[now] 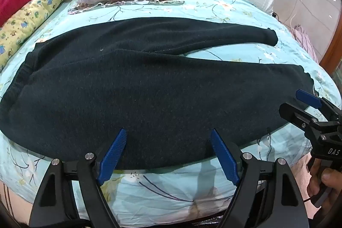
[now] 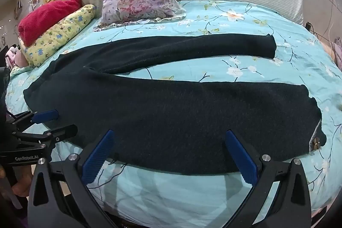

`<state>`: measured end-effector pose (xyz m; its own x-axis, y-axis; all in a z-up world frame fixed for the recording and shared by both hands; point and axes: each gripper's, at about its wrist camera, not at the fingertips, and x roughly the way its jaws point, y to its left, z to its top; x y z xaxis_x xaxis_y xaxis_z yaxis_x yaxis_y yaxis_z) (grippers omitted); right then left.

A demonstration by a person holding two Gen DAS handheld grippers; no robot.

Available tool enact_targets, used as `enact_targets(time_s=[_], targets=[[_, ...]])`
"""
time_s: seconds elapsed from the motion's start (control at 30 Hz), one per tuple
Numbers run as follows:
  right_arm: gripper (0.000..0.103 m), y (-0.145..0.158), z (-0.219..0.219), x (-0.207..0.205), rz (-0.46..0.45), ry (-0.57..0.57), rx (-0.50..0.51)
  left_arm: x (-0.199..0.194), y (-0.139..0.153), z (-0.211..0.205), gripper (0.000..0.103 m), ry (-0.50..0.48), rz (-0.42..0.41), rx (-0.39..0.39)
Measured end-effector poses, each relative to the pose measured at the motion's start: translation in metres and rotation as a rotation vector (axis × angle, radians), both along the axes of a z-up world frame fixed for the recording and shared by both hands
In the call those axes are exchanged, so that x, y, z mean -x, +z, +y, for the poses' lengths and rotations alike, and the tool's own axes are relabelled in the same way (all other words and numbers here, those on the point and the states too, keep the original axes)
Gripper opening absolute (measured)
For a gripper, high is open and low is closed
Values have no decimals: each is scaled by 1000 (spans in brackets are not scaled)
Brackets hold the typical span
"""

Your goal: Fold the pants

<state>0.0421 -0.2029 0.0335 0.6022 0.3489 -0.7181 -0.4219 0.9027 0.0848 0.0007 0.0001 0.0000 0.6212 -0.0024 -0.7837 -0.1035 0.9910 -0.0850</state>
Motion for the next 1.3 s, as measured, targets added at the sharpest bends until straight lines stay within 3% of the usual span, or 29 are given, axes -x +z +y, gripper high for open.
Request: enact_targets(time_s=[1.3], targets=[[103, 3, 0, -1, 9, 5, -17, 1, -8, -7, 82, -12, -43, -5]])
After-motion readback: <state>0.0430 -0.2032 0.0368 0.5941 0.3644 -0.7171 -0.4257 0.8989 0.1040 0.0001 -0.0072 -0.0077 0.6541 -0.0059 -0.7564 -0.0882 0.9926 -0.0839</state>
